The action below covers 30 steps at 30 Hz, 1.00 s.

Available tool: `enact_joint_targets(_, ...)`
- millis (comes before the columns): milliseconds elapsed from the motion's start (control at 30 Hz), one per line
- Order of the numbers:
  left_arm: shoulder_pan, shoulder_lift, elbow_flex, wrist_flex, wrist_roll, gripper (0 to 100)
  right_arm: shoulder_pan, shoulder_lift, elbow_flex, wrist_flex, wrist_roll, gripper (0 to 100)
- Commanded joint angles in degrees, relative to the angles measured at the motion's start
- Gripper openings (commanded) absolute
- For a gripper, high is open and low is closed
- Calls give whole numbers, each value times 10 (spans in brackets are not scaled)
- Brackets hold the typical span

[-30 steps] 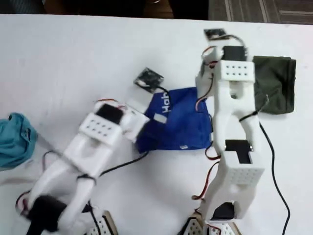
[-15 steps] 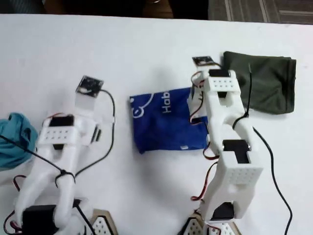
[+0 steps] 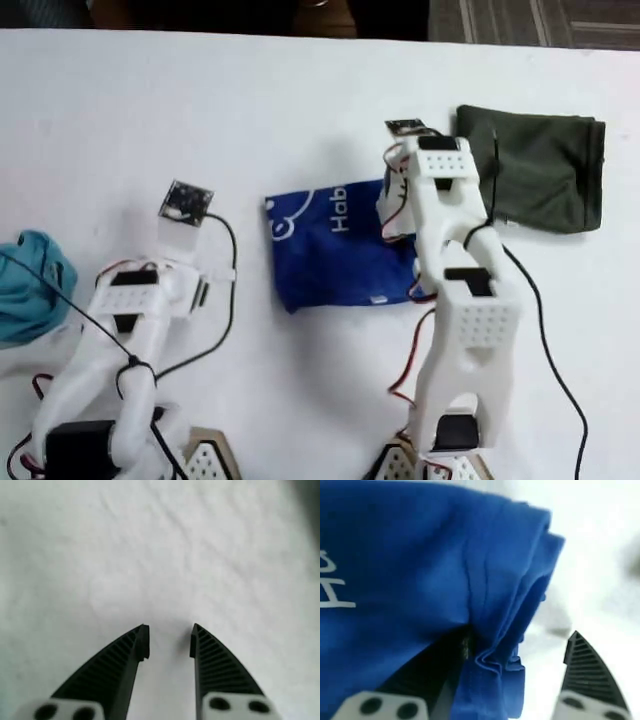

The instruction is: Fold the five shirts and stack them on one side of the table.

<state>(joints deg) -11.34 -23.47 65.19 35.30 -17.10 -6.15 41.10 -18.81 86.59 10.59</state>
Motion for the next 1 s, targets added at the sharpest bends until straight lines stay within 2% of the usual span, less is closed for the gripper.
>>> enact_joint_targets(0,-4,-16,0,-18,-1,155,-31,83,-72,95,83,154)
enact_joint_targets(100,-4,-16,1,-23,-1,155,-39,131,-140,139,120,6)
enact_joint_targets(167,-4,-16,1,-23,0,155,-37,143,-167,145,124,33)
enact_joint_targets(400,-4,-16,1,-24,0,154,-13,144,-229,145,125,18)
enact_joint_targets(733,-4,-16,2,-25,1,154,83,58,-421,145,127,18)
enact_joint_targets(967,-4,-16,3,-25,1,154,106,41,-520,144,168,18)
